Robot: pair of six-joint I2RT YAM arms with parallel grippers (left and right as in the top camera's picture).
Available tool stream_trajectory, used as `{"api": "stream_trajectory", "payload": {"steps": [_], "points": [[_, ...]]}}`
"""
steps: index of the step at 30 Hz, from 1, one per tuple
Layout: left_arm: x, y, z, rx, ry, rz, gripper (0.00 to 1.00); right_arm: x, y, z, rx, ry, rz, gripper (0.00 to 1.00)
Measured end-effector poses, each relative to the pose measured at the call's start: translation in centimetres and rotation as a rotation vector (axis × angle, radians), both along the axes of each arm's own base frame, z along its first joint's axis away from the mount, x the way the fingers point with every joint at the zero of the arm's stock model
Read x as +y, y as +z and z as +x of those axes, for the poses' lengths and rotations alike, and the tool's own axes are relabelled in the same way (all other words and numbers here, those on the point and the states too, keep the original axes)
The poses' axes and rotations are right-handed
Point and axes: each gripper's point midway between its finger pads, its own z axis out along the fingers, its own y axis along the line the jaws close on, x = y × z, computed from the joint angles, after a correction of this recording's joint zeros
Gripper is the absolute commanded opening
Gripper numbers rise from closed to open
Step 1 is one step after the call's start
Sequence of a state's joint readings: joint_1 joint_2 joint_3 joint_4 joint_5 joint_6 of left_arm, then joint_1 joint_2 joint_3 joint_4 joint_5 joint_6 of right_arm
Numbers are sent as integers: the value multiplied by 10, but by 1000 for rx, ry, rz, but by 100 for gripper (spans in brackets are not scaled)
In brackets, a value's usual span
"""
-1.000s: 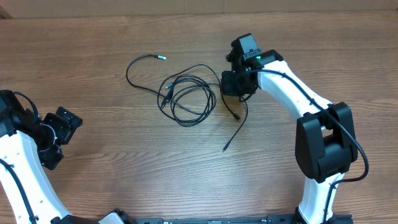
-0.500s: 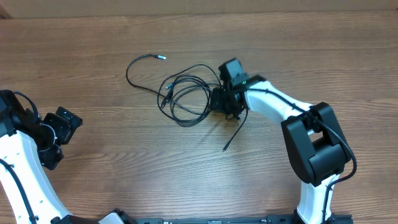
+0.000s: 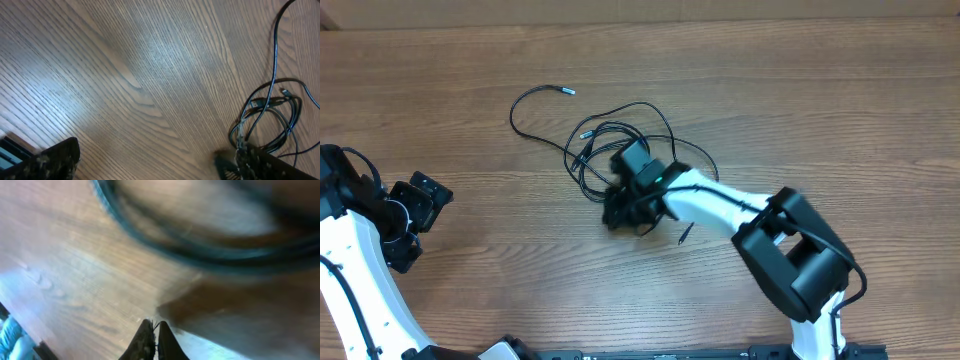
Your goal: Untangle cables
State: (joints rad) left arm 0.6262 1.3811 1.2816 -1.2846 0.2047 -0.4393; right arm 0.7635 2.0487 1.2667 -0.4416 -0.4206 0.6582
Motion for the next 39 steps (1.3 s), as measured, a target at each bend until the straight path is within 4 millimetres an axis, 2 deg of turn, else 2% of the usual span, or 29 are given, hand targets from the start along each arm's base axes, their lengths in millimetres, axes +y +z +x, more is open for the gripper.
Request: {"api": "stream_trajectory", "payload": {"steps": [4,6,8,11,12,14,17,19,20,21,23,26,28,29,33,38,39], "points": [[0,0,0,0,0,0,99,-5,2,-6,15,10,-21,4],[0,0,0,1,0,0,100,-14,12,1,2,-5,-20,4],[0,0,0,1,0,0,99,-25,30,13,-29,-34,-11,4],[0,0,0,0,0,0,100,-55,64,33,-72,-108,-15,4],[0,0,0,0,0,0,100,-71,75,41,-82,-145,-26,5],[0,0,0,0,0,0,100,-95,85,52,-91,-207,-51,6],[0,0,0,0,0,0,100,-143,81,67,-71,-317,-138,8],[0,0,0,0,0,0,99,-184,72,74,-44,-409,-232,9],[0,0,0,0,0,0,100,-196,71,76,-40,-434,-255,10],[0,0,0,0,0,-1,100,-216,68,80,-34,-479,-293,17],[0,0,0,-2,-1,-3,100,-247,65,84,-21,-555,-352,51],[-1,0,1,-5,1,-7,100,-290,63,88,-8,-645,-426,78],[-1,1,2,-11,12,-11,100,-313,62,89,3,-702,-455,87],[-1,1,3,-15,21,-14,100,-323,62,89,5,-720,-466,100],[2,3,10,-41,48,-11,99,-347,61,89,15,-775,-491,100],[1,3,9,-37,57,-17,99,-355,62,90,16,-796,-496,100],[1,2,8,-36,56,-20,92,-355,61,90,17,-796,-496,100]]}}
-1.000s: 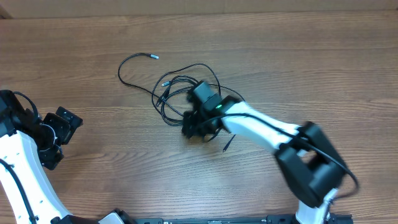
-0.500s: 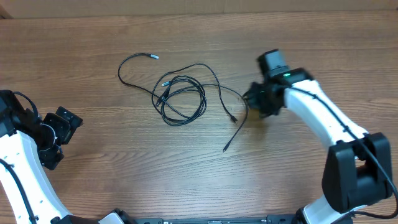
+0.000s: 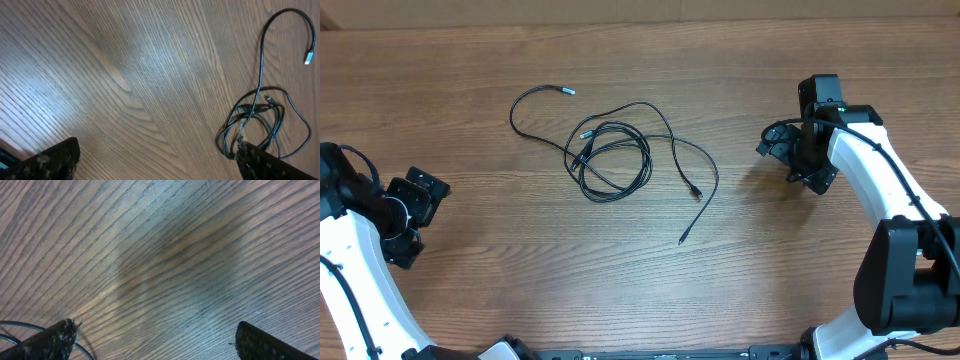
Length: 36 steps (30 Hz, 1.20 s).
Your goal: Untangle cables
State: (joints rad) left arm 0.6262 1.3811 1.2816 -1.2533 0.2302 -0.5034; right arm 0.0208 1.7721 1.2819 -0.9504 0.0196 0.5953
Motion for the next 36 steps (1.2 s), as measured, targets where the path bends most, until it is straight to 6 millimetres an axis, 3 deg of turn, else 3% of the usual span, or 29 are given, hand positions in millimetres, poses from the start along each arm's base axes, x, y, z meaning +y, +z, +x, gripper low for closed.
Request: {"api": "stream_trajectory", "payload": {"steps": [2,3,4,8,11,22,23,24,26,27,28,29,31,32,36], "points": [[-3,1,1,-9,-6,-13,33,0,0,0,0,1,0,100],[-6,2,4,-25,-19,-29,8,0,0,0,-1,1,0,100],[-9,3,7,-45,-39,-41,4,0,0,0,0,1,0,100],[-30,8,24,-106,-153,-66,4,0,0,0,-1,0,0,100],[-57,7,34,-97,-277,-37,4,0,0,0,-1,0,-1,100],[-195,-1,70,-132,-753,113,5,-1,0,1,-4,-1,-7,100],[-204,-5,70,-124,-781,125,11,-1,0,1,-5,-1,-6,100],[-214,-9,70,-114,-808,137,38,-1,0,1,-4,-1,-7,100],[-235,-21,70,-90,-870,154,47,-1,0,1,-4,-1,-6,100],[-241,-24,70,-87,-888,158,59,-1,0,1,-4,-1,-7,100],[-248,-29,70,-77,-908,162,62,-1,0,1,-4,-1,-6,100],[-254,-34,70,-66,-926,165,60,-1,0,1,-4,0,-6,100],[-265,-45,66,-33,-956,164,34,-1,0,1,-4,-1,-7,100],[-270,-50,67,-27,-968,164,29,-1,0,1,-5,-1,-7,100],[-290,-63,76,-50,-1004,170,24,-1,0,1,-4,-1,-7,100]]}}
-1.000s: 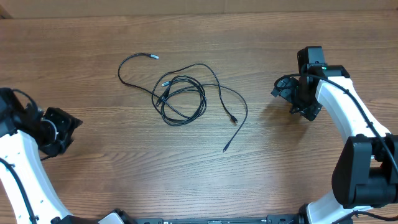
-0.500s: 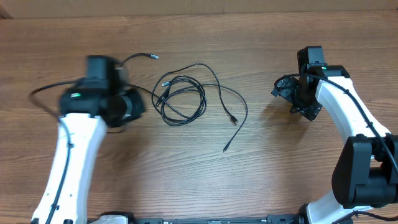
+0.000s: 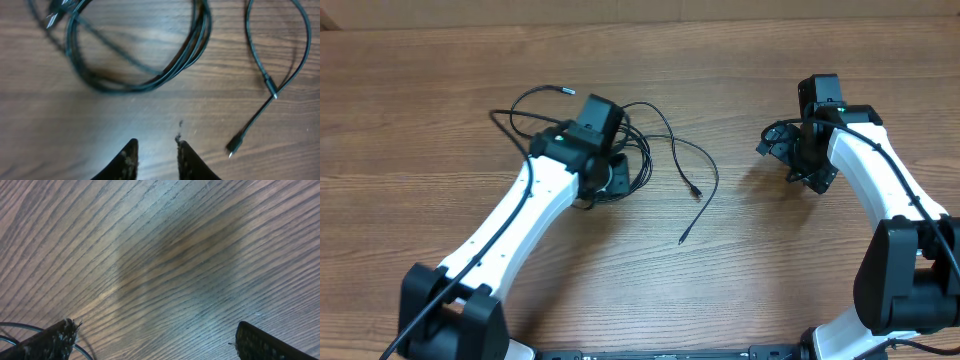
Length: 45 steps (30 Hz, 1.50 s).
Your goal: Untangle cables
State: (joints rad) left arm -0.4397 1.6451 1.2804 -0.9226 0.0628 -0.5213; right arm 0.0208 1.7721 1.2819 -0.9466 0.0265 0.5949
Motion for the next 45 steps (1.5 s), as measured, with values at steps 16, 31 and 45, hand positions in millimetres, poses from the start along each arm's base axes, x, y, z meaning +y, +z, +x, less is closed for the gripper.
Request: {"api": "stream_trajectory", "payload": {"steps": [16,31,45], "points": [[-44,-75,40,-77,-241,78,30,0,0,0,-1,0,0,100],[-38,-88,56,-130,-275,155,32,0,0,0,-1,0,0,100],[-32,-107,49,-83,-354,202,19,0,0,0,0,0,0,100]]}}
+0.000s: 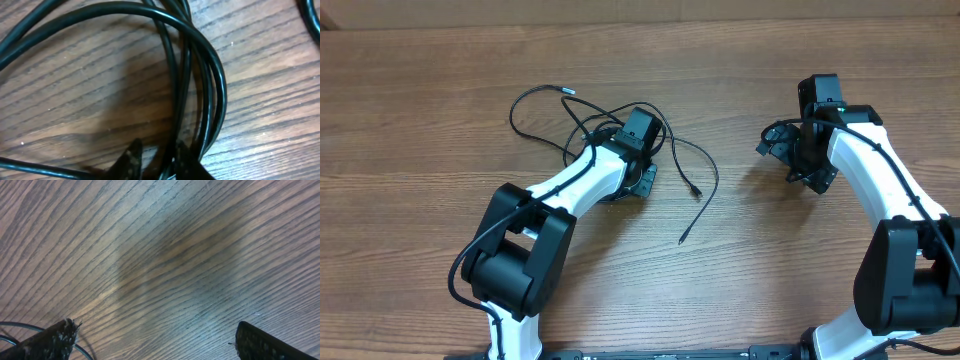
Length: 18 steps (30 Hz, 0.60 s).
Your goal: Untangle cables
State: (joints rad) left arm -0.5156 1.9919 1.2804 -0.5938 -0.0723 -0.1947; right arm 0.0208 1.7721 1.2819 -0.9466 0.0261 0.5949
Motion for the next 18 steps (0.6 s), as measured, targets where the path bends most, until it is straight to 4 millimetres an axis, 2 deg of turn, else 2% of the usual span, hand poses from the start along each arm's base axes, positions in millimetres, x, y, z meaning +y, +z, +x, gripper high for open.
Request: {"api": "stream_trajectory", "payload": {"steps": [3,7,14,18], "points": [[3,-1,-4,17,-18,15,13,0,0,0,0,0,0,100],[12,-3,-20,84,-56,63,11,0,0,0,-1,0,0,100],[41,-4,-71,299,-78,182,4,0,0,0,0,0,0,100],[55,-2,-98,407,-72,233,4,0,0,0,-1,0,0,100]]}}
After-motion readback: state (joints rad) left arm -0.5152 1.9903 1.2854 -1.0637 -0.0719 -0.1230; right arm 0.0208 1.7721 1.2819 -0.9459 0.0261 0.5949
